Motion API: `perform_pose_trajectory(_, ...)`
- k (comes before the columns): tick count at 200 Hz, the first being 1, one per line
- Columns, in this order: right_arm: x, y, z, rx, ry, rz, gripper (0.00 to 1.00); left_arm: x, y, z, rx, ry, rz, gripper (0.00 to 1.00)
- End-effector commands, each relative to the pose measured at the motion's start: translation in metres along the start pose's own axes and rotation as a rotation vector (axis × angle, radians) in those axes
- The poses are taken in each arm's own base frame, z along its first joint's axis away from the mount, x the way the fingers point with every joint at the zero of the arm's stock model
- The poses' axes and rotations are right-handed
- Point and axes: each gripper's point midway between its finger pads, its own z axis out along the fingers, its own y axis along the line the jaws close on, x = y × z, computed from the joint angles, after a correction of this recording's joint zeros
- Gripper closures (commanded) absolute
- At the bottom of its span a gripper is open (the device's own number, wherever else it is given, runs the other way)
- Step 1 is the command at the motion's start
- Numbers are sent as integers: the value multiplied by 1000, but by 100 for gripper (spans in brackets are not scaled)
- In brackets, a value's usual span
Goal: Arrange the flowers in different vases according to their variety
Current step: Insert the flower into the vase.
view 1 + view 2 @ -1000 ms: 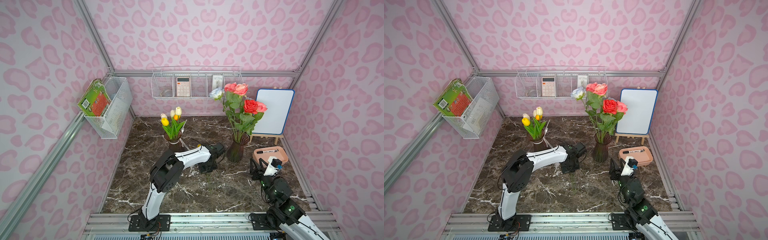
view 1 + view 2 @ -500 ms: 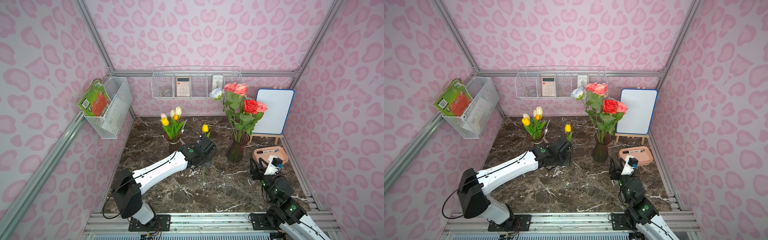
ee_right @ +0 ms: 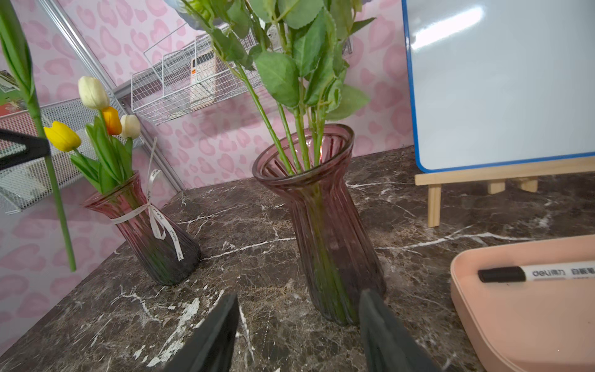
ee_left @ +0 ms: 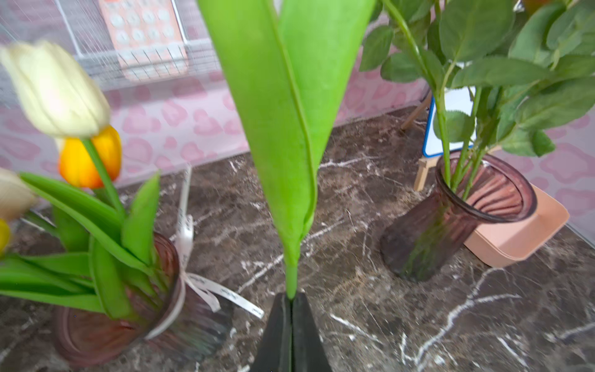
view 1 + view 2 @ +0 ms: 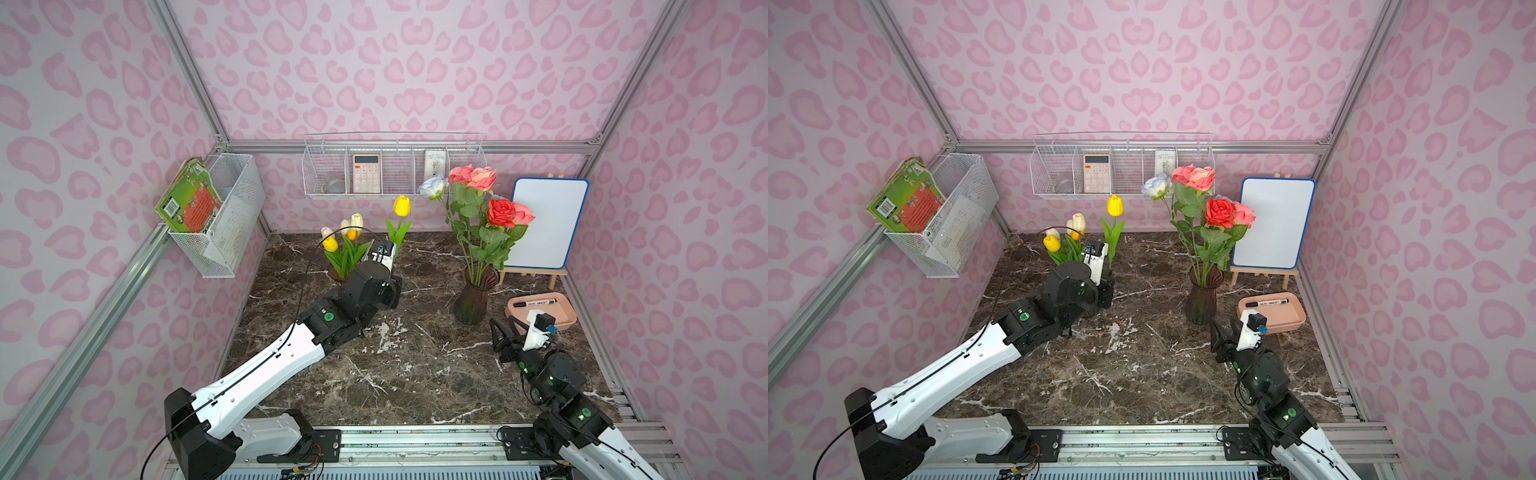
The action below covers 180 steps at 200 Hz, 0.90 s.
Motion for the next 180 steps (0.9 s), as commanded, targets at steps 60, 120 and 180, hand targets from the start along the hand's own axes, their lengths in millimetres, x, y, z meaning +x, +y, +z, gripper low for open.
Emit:
perform_pose_trajectory(60, -10, 13, 1, -51, -8, -20, 37, -103, 48, 2, -63, -330, 127, 100)
perform_pose_trajectory(120, -6, 15, 8, -56, 21, -28, 37, -88, 83, 23, -123, -307, 100, 100)
perform_pose_trajectory(180, 1, 21, 15, -85, 55, -25, 37, -49, 96, 38, -149, -255, 40, 100)
